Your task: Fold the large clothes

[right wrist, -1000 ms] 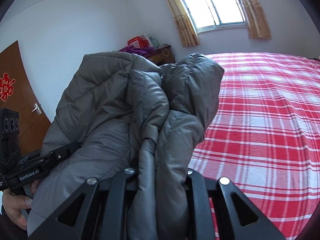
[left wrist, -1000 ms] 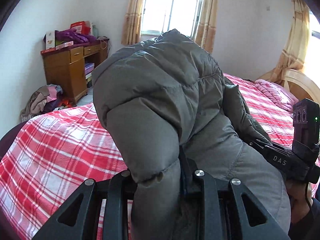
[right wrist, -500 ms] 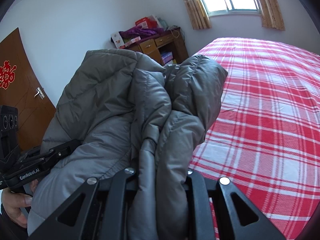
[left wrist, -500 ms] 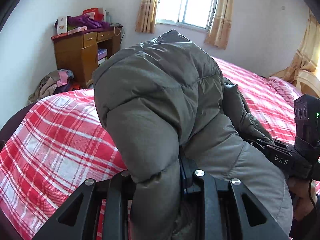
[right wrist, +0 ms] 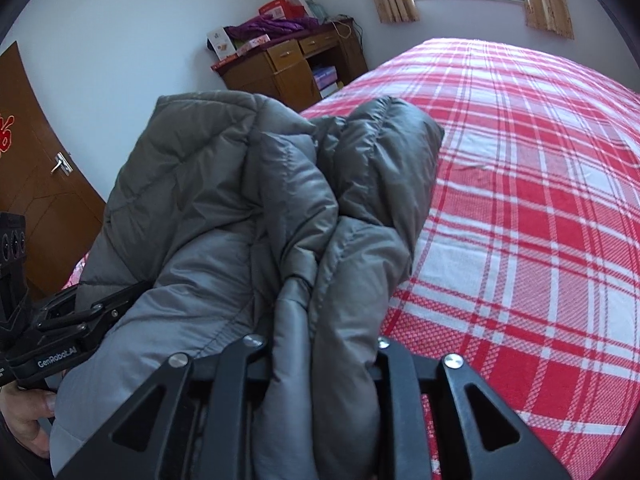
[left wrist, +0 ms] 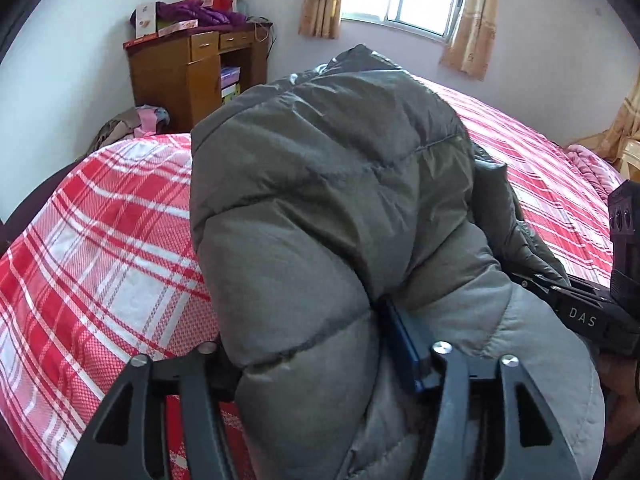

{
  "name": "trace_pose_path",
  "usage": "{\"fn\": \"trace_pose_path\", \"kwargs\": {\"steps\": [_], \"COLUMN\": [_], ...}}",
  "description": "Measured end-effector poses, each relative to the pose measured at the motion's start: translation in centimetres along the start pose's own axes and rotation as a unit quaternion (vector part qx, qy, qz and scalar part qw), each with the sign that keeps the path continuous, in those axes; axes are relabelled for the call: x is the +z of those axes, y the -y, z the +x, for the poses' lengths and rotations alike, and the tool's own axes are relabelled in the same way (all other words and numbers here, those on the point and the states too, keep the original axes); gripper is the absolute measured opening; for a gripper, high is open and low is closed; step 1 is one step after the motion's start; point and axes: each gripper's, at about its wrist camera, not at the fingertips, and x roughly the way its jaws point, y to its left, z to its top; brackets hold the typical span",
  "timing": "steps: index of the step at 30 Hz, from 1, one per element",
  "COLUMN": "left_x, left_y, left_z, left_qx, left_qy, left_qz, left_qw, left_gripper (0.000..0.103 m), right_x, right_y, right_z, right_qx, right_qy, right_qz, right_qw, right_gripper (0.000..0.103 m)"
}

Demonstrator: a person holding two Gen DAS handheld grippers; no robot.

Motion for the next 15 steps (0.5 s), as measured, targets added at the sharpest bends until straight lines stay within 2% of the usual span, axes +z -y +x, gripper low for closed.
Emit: {"fn": "trace_pose_path", "kwargs": {"steps": [3,6,8,11,13,15], "left_x": [-0.2,-0.1,0.0,0.0,-0.1,-0.2], "left_y": [-0.3,-0.5,-0.4,-0.1,0.3,0.7], "left_z": [0.2,0.0,-0.8,-3.1,-6.0,-8.7], "left_qx": [0.007,0.007,0.017,0.035,0.036,0.031], "left_qy": [0.0,-0.002,-0.004,0.008,0.033,0.06], "left_qz": [-0.007,-0.015,-0.015,-0.01,-0.009,-0.002], "left_qw": [1.0,0.9999,0.9997,0.9993,0.9988,0.9977], "left_gripper": [0.073,0.073,0.073,0.073,0.073,0.076], "right_x": [-0.1,0.0,0.2,0.5,0.6,0.5], "right_y": [0.1,0.0,-0.1,-0.7,-1.3,-2.0], "right_z": [0.3,0.6,0.5,-0.4,-2.6,-5.4], "right_qx": [-0.003,-0.007,-0.013,-0.036,-0.058,-0.072], "right_qy": [-0.003,-0.006,-0.006,-0.001,0.013,0.04], "right_qz": [0.002,0.0,-0.006,-0.015,-0.023,-0.029], "right_qw": [1.0,1.0,1.0,0.999,0.998,0.996], "right_gripper": [0.029,0.032,0.037,0.05,0.064,0.071]}}
